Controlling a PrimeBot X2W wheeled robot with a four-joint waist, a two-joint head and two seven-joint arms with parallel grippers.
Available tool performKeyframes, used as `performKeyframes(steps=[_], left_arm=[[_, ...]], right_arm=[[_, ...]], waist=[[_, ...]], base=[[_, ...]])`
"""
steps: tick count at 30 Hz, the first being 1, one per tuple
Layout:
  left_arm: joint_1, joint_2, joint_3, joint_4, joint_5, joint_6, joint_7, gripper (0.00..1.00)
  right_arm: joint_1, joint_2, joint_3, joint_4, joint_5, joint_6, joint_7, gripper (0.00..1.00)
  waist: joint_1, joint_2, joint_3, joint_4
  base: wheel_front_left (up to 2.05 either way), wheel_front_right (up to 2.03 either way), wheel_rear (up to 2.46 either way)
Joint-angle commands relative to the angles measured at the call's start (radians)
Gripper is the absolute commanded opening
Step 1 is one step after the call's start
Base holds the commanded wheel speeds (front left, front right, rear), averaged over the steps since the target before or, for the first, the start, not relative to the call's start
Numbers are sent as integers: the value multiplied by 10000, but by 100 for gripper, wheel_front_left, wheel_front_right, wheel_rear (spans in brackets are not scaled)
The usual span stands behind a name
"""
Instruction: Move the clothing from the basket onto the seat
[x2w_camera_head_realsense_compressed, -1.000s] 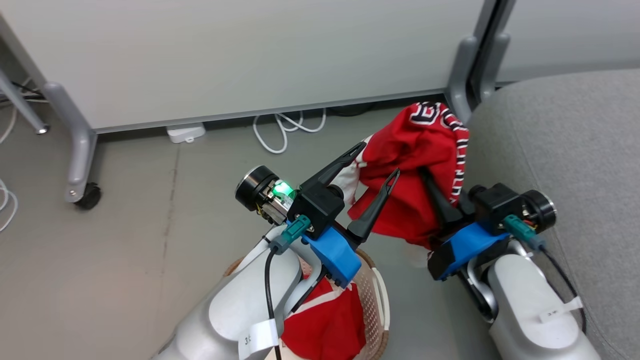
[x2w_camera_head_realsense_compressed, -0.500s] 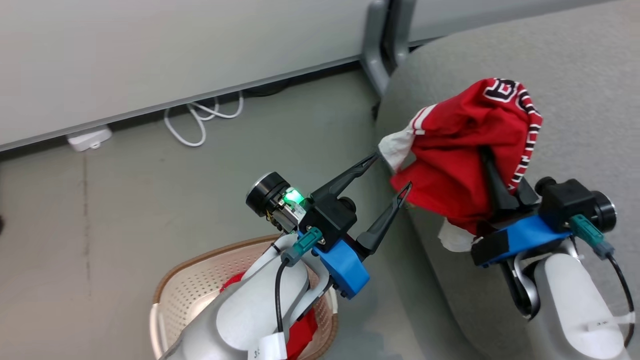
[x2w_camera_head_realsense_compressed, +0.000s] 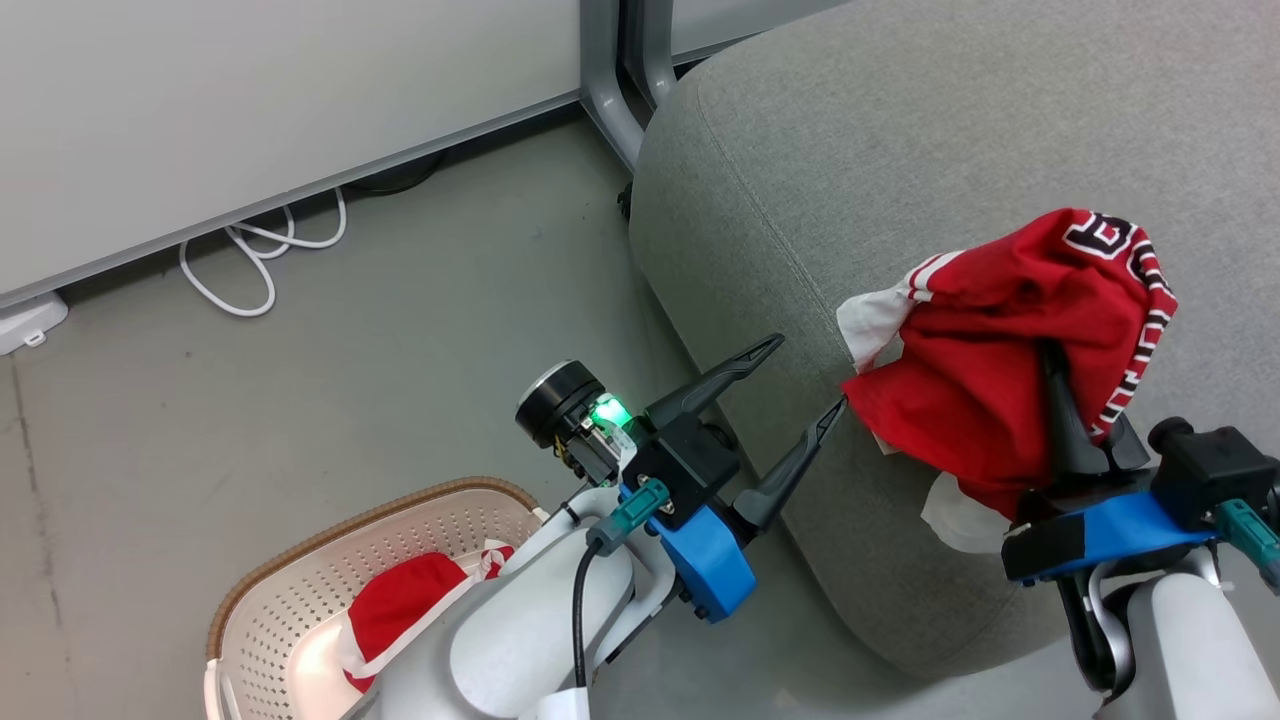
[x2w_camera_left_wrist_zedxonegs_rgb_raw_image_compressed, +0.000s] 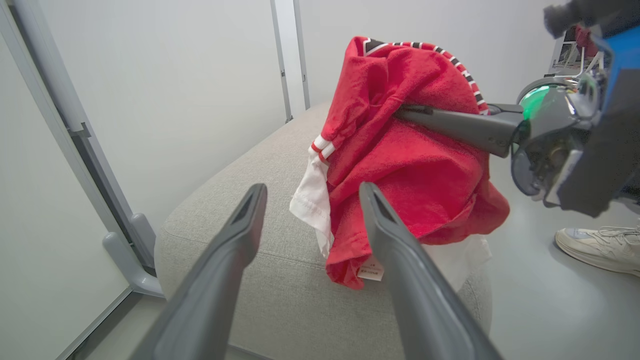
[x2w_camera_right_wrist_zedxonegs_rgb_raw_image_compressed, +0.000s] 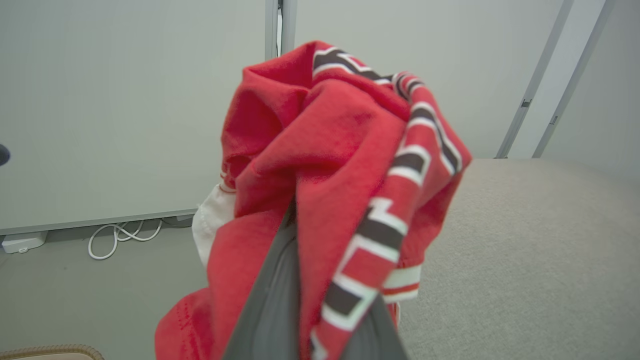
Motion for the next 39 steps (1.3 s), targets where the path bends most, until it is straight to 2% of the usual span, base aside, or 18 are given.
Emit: performKeyframes(steps=[1,6,11,18,23,31,39], left_arm=[[101,31,14,20,14,-40,-27,100],[-12,35,90,29,7,-48,-27,100],[-209,158,231,-88,119,-38,-27,100],[-697,428,317,-197,336,-4,-5,100],[-1276,657,326,-475,556,0,149,100],[-2263,1065,214,-1174,894,-26,564,100],[-2852,1589,294,-2113,1102,25,1122,100]], right_arm=[[173,59,-10,-75,-2,1,-42,0],[190,143,-72,-226,-22,1,-42,0],[-464,214,-211,-479,60,1,-42,0],[-2423,56,-840,-777,117,1,-42,0],[-4120,-255,-1777,-1087,118,1,-42,0],[-6247,-1462,-3477,-847,109,1,-41,0],[-7347,-2574,-4236,643,-20,1,-41,0]], waist=[[0,0,17,-37],[0,0,36,-28],[0,0,268,4],[0,0,1292,106],[0,0,2482,288],[0,0,4316,613],[0,0,5770,608]], base=[[0,0,0],[0,0,0],[0,0,0],[0,0,0],[0,0,0],[0,0,0],[0,0,0]])
